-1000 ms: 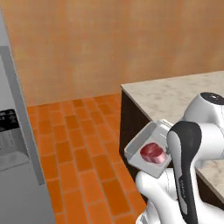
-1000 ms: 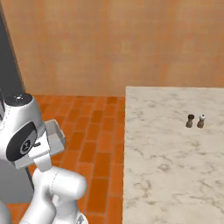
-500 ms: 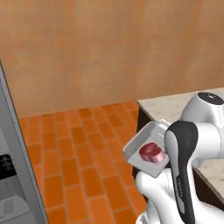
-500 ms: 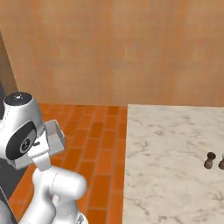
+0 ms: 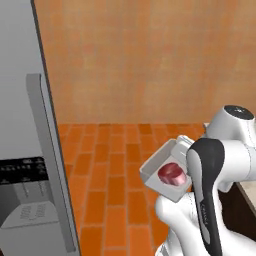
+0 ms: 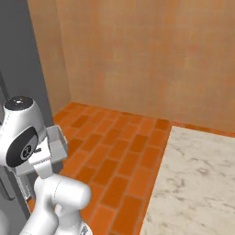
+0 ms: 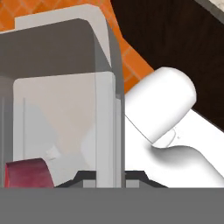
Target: Take the meat container that has the steak and place it on the second highest rack of the freezer. Then take the vegetable container that has the corn and lime and place it on the highest rack of the freezer.
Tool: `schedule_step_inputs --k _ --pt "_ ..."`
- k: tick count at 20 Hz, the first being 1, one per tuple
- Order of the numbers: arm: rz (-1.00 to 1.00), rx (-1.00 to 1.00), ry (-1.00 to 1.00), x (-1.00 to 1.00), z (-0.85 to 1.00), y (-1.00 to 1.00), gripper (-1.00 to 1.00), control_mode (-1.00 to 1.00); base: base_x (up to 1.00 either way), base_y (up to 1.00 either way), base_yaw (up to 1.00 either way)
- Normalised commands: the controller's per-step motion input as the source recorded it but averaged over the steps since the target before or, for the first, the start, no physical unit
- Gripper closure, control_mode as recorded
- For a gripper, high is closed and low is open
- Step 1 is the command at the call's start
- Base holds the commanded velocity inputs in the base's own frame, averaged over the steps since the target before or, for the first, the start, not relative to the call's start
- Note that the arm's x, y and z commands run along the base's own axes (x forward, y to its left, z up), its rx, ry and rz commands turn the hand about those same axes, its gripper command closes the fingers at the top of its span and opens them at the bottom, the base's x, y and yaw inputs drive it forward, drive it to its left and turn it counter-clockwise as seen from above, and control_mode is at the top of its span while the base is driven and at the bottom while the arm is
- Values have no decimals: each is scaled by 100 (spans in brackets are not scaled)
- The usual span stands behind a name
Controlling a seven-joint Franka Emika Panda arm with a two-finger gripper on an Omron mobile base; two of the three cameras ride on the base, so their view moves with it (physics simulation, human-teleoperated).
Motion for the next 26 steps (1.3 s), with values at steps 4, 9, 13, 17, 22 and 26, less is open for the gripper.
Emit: schedule_step_inputs --k 4,9,13,17,22,26 --pt "0 0 0 0 0 0 100 100 18 -49 59" --pt "0 0 0 0 0 0 100 100 7 -65 36" --pt "0 0 0 0 0 0 100 100 49 -46 1" --pt "0 0 0 0 0 0 100 100 76 -12 -12" --pt "0 0 0 0 0 0 100 100 39 -15 29" --pt "0 0 0 0 0 0 100 100 18 -26 58"
